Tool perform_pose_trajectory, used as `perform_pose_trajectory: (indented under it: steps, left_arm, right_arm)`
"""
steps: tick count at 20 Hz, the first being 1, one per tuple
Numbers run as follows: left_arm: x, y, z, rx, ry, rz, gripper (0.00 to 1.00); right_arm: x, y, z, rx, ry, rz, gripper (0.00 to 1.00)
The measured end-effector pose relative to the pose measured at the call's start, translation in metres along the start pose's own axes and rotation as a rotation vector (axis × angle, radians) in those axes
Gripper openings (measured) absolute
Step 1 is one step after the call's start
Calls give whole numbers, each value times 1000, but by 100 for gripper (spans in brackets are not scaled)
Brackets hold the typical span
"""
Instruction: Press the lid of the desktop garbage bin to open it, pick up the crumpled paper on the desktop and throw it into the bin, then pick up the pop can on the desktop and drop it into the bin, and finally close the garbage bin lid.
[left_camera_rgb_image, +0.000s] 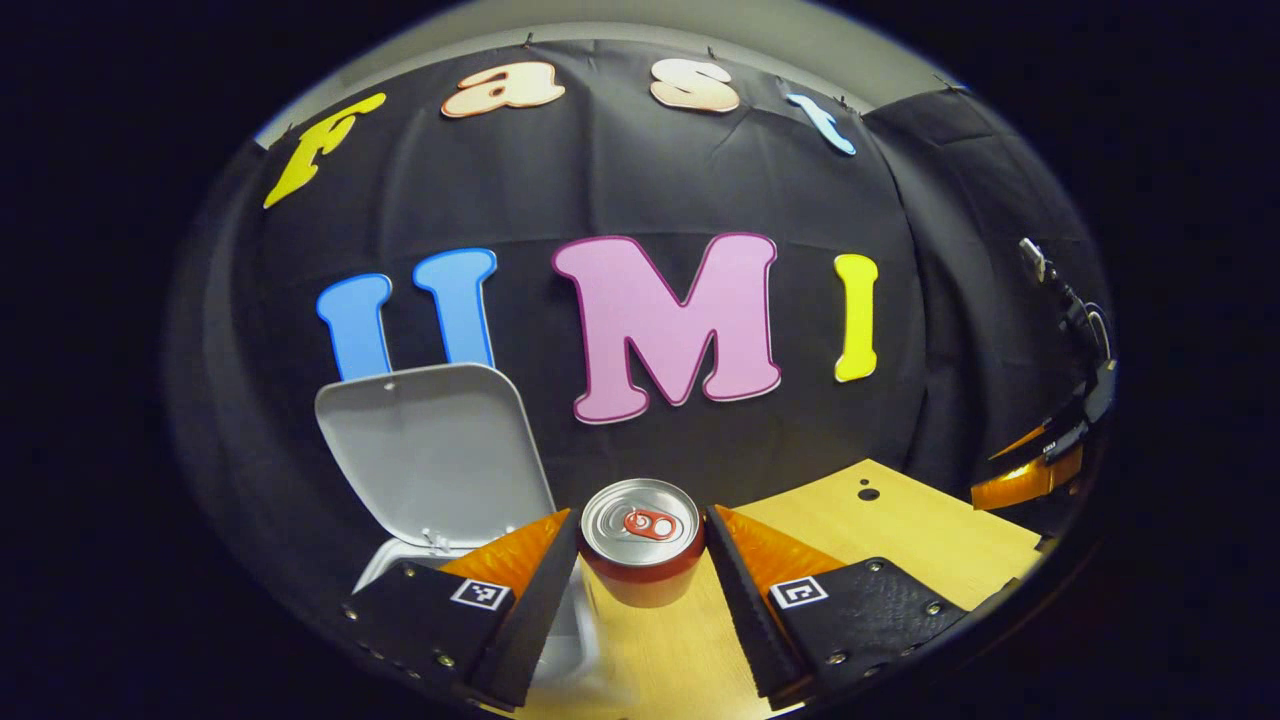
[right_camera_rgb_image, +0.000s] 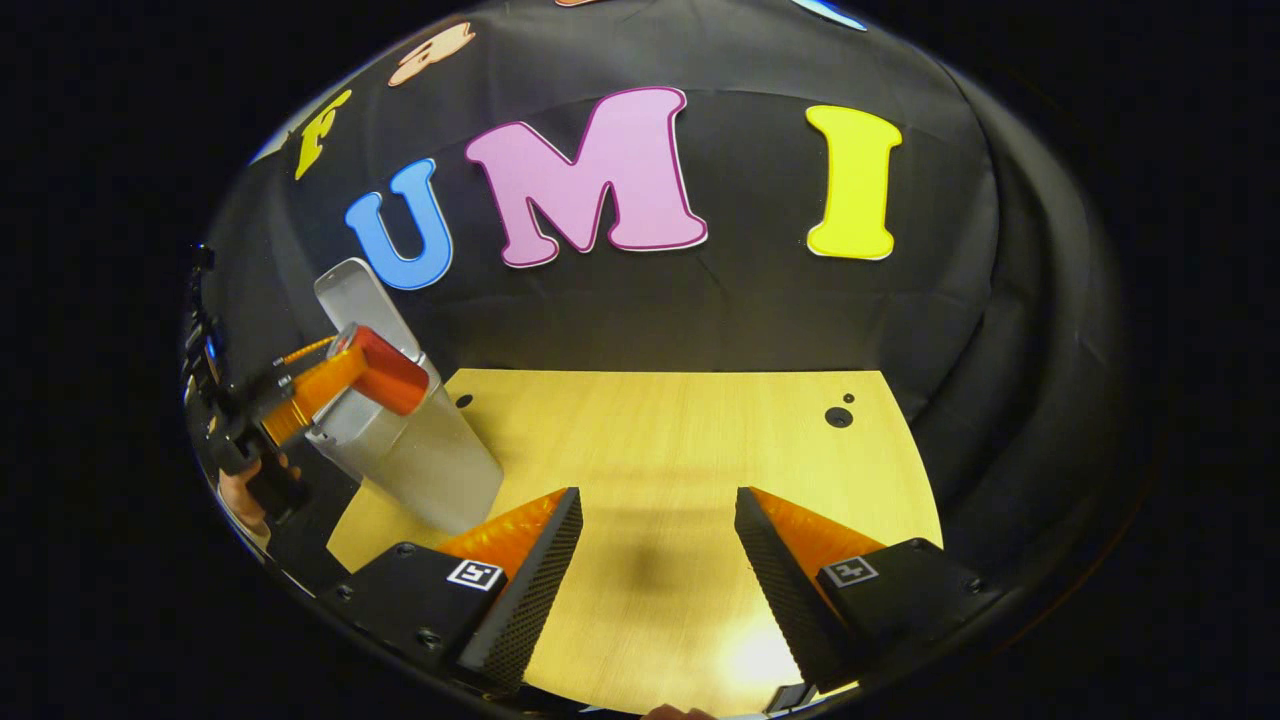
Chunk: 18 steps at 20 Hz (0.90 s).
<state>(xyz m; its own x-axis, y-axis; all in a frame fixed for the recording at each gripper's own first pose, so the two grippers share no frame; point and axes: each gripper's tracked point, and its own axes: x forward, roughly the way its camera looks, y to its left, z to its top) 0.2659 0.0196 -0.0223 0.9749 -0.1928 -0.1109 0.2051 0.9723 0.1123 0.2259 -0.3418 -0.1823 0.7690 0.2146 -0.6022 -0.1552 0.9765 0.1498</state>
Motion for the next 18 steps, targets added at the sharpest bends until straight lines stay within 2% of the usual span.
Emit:
perform_pose_trajectory:
  steps: [5, 8, 14, 18]
  left_arm:
    - [-25, 78, 25, 4, -26, 137, 80]
    - [-28, 109, 19, 30, -9, 194, 79]
    - [-15, 132, -34, -112, 62, 208, 80]
    - [-11, 141, -61, -164, 108, 237, 83]
  right_arm:
    - [1, 18, -1, -9, -5, 26, 99]
    - [-1, 21, 0, -16, -1, 39, 99]
    - [-11, 20, -3, -21, 1, 35, 99]
    - [-19, 10, -5, -12, -2, 11, 99]
